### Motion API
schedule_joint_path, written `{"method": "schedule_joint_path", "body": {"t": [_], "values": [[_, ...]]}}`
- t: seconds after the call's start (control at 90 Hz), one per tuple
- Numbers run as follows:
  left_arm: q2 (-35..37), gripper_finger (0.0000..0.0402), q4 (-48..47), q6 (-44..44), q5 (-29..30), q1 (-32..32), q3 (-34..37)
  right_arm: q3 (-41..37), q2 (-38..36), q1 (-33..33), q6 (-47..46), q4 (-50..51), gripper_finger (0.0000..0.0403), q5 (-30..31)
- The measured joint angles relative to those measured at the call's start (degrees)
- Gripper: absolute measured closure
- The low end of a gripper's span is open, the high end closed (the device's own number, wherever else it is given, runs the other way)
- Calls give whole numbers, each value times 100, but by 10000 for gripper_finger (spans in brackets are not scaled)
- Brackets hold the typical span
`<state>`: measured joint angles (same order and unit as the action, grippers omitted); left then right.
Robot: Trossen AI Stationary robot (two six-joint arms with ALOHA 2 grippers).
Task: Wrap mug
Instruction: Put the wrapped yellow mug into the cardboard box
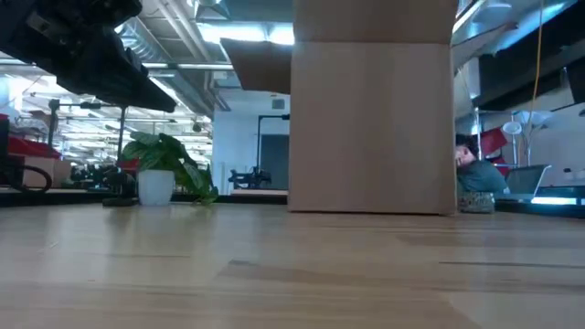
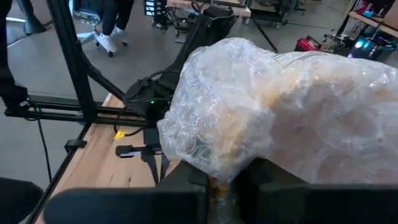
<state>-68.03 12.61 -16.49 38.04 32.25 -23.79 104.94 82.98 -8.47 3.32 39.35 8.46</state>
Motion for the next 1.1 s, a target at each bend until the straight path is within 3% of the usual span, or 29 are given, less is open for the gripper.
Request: {"method": "schedule_joint_path", "body": {"t": [0.456, 0.678, 0.889, 1.1], "values": [[0, 402, 1, -9, 0, 0, -1, 449, 0, -13, 182, -69, 391, -373], [0, 402, 2, -13, 1, 0, -2, 586, 0, 9, 267, 73, 391, -83], [0, 402, 2, -27, 1, 0, 0, 610, 53, 624, -60, 1260, 391, 459], [-7, 402, 1, -7, 0, -7, -2, 603, 476, 1300, -285, 1921, 391, 389]]}}
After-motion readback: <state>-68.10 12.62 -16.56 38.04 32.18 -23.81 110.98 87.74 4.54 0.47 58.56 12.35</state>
